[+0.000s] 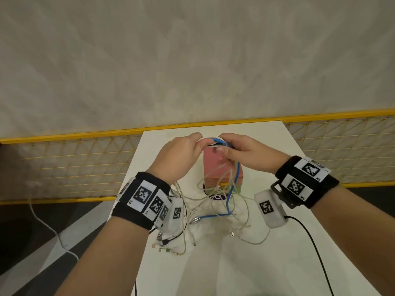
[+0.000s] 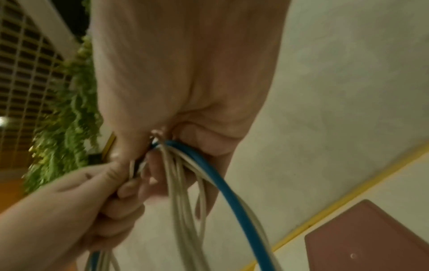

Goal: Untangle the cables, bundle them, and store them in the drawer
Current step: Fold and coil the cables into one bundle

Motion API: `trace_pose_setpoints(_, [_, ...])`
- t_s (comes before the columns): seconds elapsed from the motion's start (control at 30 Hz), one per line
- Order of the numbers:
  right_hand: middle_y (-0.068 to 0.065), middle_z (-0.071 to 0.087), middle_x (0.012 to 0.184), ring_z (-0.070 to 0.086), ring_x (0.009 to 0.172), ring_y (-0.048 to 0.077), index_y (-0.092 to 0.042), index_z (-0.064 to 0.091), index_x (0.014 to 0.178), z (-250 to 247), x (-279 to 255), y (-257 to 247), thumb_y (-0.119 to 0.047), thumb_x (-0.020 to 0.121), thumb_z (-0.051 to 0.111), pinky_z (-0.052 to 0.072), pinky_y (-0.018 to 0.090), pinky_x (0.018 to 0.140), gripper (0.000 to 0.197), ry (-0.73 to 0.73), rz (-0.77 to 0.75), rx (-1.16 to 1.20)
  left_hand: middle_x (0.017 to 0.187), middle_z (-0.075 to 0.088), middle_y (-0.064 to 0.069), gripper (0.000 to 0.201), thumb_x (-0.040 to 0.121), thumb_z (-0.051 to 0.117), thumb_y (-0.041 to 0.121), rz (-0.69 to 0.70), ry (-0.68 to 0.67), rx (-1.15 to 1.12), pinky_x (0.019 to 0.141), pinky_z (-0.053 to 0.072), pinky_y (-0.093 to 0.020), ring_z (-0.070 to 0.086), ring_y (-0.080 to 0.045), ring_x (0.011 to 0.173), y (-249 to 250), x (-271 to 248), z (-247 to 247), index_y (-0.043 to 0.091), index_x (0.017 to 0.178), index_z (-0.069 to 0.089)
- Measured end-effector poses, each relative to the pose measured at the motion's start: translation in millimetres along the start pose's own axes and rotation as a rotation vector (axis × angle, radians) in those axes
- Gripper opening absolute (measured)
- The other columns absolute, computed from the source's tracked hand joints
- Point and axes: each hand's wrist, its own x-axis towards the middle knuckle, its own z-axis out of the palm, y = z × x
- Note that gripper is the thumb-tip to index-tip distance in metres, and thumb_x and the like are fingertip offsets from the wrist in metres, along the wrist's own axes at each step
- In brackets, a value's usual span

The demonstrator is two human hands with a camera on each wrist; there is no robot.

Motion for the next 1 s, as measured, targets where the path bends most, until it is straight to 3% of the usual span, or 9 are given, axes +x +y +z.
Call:
trace_pose_setpoints(0.1, [-0.015,0.051,0.065,0.041,0.061,0.011,-0.015,0.057,0.09,1.1,1.5,-0.6,-0.022,0.1,0.042,0.039,0.023,0.056,0.02,0.06,0.015,-0.017,0.062,0.054,-0.001,0.043,0.097,0.03,0.053,0.005,-0.032,-0.015,0.056,0.04,-0.038,0.053,-0.029,0.062,-2.0,-0.2,-0.9,0.016,0.097,0.052])
trace_pose_setpoints(0.2, [0.0,0.051,0.072,0.044,0.063,0.007,-0.012,0.057,0.094,2.2,3.8,4.8,-0.022,0.099,0.045,0.037,0.022,0.061,0.017,0.074,-0.028,-0.213,0.061,0.052,0.003,0.031,0.098,0.038,0.052,-0.006,-0.145,-0.147,0.053,0.037,-0.033,0.052,-0.019,0.058,-1.7,-0.6,-6.9,0.029,0.113,0.053])
trace_pose_setpoints(0.3, [-0.003,0.054,0.075,0.047,0.065,0.005,-0.011,0.058,0.101,3.8,4.3,6.6,-0.02,0.099,0.045,0.037,0.016,0.062,0.016,0.073,-0.057,-0.262,0.077,0.062,0.007,0.03,0.089,0.057,0.054,-0.002,-0.218,-0.25,0.061,0.043,-0.027,0.059,-0.011,0.07,2.7,2.5,-13.4,0.031,0.107,0.058])
trace_pose_setpoints(0.43, [0.01,0.064,0.089,0.057,0.08,0.022,-0.008,0.061,0.106,6.6,6.0,4.0,-0.015,0.098,0.048,0.044,0.03,0.073,0.017,0.094,-0.113,-0.227,0.085,0.059,0.003,0.032,0.094,0.056,0.044,0.009,-0.324,-0.153,0.064,0.04,-0.025,0.054,-0.012,0.076,17.4,10.2,-10.6,0.017,0.111,0.054])
trace_pose_setpoints(0.53, [0.012,0.056,0.069,0.045,0.056,0.018,-0.01,0.053,0.105,-3.5,1.7,5.5,-0.019,0.096,0.054,0.04,0.026,0.054,0.013,0.136,-0.058,0.026,0.073,0.049,0.004,0.03,0.096,0.051,0.045,-0.014,-0.333,-0.088,0.056,0.032,-0.026,0.045,-0.009,0.064,21.9,14.8,-14.5,0.015,0.095,0.05])
trace_pose_setpoints(0.6, [0.007,0.046,0.062,0.039,0.052,0.016,-0.013,0.047,0.105,-12.6,-7.4,15.0,-0.02,0.096,0.053,0.036,0.028,0.051,0.013,0.142,-0.022,0.123,0.068,0.047,0.003,0.032,0.097,0.049,0.045,-0.017,-0.262,-0.054,0.055,0.032,-0.029,0.045,-0.014,0.061,20.4,16.3,-23.2,0.016,0.084,0.048])
trace_pose_setpoints(0.73, [0.014,0.055,0.079,0.052,0.068,0.022,-0.011,0.05,0.104,-11.4,-19.2,39.4,-0.032,0.098,0.043,0.046,0.04,0.066,0.022,0.165,0.012,-0.136,0.061,0.044,0.002,0.032,0.099,0.045,0.044,0.0,-0.036,0.058,0.049,0.029,-0.03,0.042,-0.013,0.054,25.2,15.1,-32.5,0.015,0.086,0.043])
trace_pose_setpoints(0.9, [0.002,0.063,0.085,0.061,0.077,0.012,-0.033,0.036,0.104,8.2,-41.8,92.6,-0.022,0.102,0.034,0.045,0.026,0.068,0.011,0.103,0.133,-0.264,0.056,0.039,0.007,0.029,0.1,0.046,0.038,-0.031,0.368,-0.106,0.052,0.018,-0.029,0.036,-0.008,0.049,25.8,18.8,-49.8,0.014,0.085,0.04])
trace_pose_setpoints(1.0, [0.006,0.064,0.09,0.063,0.085,0.021,-0.024,0.033,0.1,19.4,-54.7,123.5,-0.023,0.102,0.032,0.049,0.034,0.078,0.003,0.121,0.223,-0.275,0.056,0.038,0.007,0.031,0.1,0.046,0.04,-0.021,0.355,-0.068,0.047,0.021,-0.03,0.037,-0.01,0.05,27.9,18.0,-50.9,0.014,0.084,0.041])
